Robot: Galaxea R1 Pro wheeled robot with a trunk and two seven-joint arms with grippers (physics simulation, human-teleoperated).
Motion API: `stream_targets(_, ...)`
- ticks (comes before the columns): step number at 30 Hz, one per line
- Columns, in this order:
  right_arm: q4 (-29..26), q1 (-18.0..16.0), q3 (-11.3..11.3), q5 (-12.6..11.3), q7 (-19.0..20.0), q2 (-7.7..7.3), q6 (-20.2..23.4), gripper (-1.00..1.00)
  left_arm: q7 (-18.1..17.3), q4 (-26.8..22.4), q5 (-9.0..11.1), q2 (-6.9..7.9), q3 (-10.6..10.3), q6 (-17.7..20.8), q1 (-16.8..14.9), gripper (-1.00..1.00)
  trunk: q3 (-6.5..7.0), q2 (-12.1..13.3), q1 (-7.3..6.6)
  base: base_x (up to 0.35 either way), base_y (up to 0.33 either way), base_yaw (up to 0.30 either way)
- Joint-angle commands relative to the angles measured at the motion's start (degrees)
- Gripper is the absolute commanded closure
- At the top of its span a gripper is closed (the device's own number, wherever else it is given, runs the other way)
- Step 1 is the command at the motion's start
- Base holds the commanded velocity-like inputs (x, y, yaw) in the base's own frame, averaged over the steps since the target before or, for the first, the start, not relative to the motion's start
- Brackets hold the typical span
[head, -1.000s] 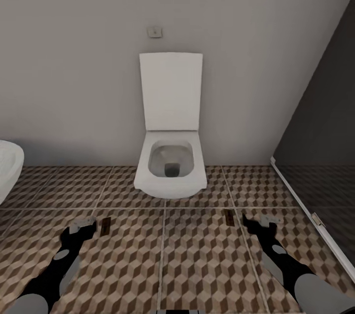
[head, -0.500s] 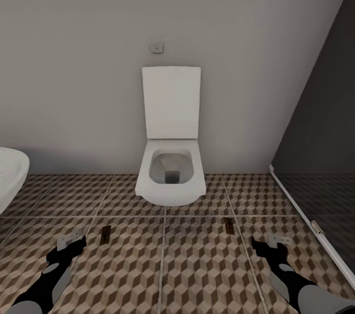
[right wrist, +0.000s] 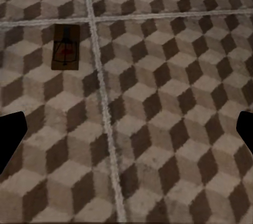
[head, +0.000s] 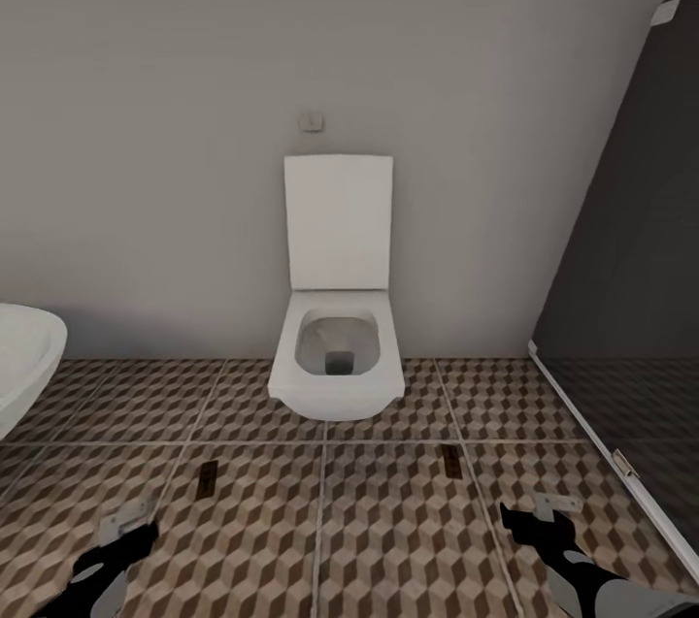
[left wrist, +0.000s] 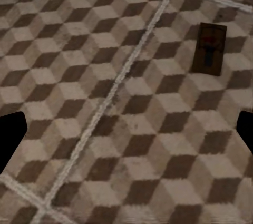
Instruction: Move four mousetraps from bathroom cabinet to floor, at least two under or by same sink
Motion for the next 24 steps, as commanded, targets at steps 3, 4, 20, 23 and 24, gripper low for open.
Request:
stream_targets(3,0.65,0.17,0.48,-0.28,0.60,0.01,-0.26,-1.00,0.12,2.58,0.57,0.18,-0.38,-0.28,-0.01,-1.00,0.62,0.02,-0.09,0.000,0.000,0.000)
stream_targets(4,0.75,0.32,0.48,-0.17,0.71,0.02,-0.25,-1.00,0.10,3.33,0.57,0.24,-0.39,-0.29,0.00,-1.00,0.84,0.04,-0.11,0.000,0.000,0.000)
stream_targets(20,1.11,5.05,0.48,6.85,0.48,0.03,-0.29,-1.00,0.03,11.08,0.59,1.88,-0.48,-0.32,0.24,-1.00,4.39,0.25,-0.53,0.000,0.000,0.000)
stream_targets(23,1.12,5.28,0.48,7.21,0.37,0.02,-0.30,-1.00,-0.01,11.55,0.64,2.29,-0.48,-0.33,0.31,-1.00,5.05,0.29,-0.60,0.000,0.000,0.000)
stream_targets(24,1.12,5.33,0.48,7.28,0.34,0.01,-0.30,-1.00,-0.02,11.74,0.66,2.39,-0.49,-0.34,0.32,-1.00,5.28,0.30,-0.63,0.000,0.000,0.000)
